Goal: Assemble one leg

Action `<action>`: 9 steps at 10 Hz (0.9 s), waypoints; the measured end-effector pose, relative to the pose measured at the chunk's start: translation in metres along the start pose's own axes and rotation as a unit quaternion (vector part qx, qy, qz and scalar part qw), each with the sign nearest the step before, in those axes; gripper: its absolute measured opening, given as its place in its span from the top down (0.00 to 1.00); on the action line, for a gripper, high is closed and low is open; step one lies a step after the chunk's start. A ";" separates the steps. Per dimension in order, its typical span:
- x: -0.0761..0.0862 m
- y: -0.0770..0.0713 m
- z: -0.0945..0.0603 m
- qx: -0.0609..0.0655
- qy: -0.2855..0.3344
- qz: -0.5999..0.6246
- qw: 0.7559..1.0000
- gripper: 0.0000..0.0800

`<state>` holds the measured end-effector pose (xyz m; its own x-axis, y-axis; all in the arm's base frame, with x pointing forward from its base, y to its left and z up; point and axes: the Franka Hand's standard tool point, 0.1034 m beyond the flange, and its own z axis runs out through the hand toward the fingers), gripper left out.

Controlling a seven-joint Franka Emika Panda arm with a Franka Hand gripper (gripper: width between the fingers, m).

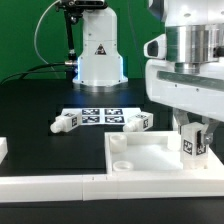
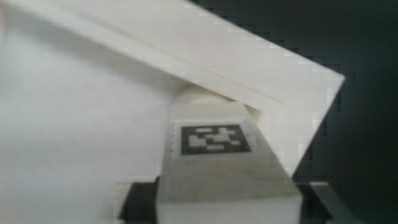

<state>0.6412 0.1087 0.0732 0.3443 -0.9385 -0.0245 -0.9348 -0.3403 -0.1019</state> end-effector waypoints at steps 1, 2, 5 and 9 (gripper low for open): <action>0.001 0.000 0.000 0.001 -0.013 0.046 0.999 0.64; -0.001 0.000 -0.001 0.000 -0.017 0.130 0.991 0.64; -0.001 0.000 0.000 0.001 -0.015 0.107 0.994 0.64; -0.008 -0.003 -0.004 0.037 0.012 -0.164 0.986 0.20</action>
Offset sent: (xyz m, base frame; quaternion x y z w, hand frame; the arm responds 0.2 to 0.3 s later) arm 0.0000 0.0000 0.0000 0.0000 0.0000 0.0000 1.0000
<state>0.6405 0.1166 0.0780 0.6237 -0.7803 0.0461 -0.7643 -0.6212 -0.1733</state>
